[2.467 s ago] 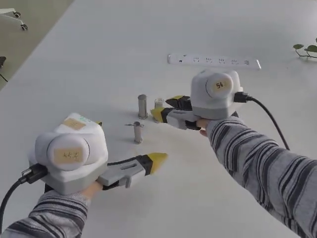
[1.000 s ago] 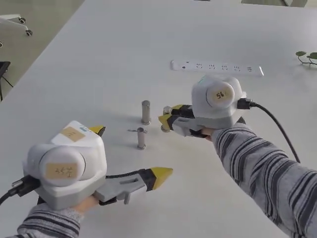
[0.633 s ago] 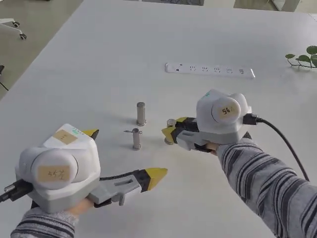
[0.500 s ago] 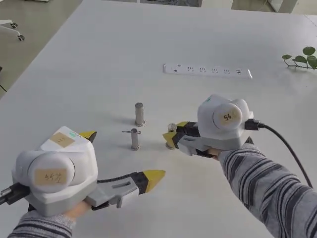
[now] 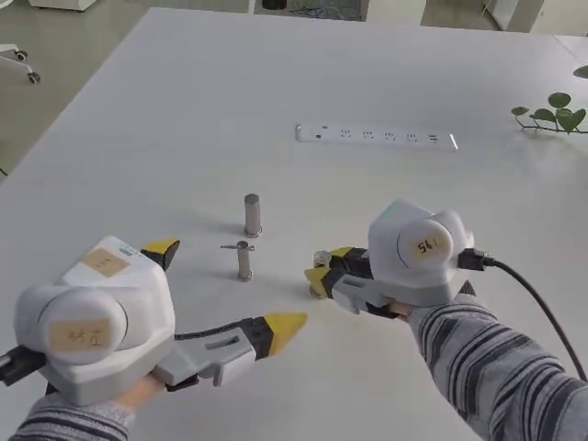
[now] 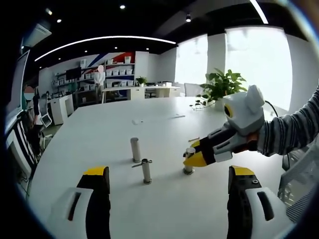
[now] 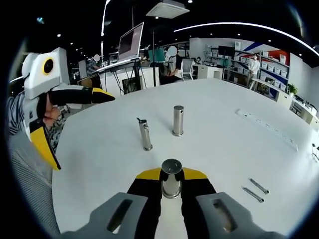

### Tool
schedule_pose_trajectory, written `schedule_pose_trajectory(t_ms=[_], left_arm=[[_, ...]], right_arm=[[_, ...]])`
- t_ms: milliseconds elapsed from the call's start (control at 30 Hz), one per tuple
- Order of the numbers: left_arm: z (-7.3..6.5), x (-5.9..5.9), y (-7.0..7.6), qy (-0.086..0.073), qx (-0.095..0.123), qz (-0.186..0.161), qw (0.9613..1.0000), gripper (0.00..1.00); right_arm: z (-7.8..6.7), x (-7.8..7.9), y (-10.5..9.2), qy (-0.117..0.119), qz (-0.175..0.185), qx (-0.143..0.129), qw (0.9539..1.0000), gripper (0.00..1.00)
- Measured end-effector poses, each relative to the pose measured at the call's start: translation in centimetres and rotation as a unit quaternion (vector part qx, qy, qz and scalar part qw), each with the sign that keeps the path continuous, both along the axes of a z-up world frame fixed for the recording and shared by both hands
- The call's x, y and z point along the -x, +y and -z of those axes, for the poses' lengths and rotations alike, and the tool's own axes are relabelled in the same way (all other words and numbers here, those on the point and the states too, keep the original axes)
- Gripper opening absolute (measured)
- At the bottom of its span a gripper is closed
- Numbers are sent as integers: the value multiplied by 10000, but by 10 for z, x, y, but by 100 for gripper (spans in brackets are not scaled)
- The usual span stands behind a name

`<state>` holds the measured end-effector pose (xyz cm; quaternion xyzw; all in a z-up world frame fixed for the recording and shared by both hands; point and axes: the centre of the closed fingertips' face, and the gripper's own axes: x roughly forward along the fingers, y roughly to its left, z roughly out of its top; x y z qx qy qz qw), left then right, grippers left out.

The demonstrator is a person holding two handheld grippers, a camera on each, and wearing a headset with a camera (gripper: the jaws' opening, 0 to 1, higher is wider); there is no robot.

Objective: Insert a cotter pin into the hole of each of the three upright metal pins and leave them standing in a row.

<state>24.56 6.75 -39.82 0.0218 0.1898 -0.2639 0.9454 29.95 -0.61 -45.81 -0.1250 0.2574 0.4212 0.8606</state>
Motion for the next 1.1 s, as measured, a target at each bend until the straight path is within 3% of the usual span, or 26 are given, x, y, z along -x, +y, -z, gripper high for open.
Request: schedule_pose_trajectory(t_ms=[567,700,800,1100], left_arm=[[5,4,1,127,-110,29,9999,99],[5,5,0,140,-141,37,9998,99],[6,5,1,158,-181,31,9997,99],[7,6,2,203,-188,-58,9996,99]], right_arm=[[0,6,-3,-34,-23,49,10000,9],[-3,7,-4,18,47,-137,9999,11],[-5,8,-7,43,95,-130,9999,17],[-6,15,-29,141,145,-108,9997,21]])
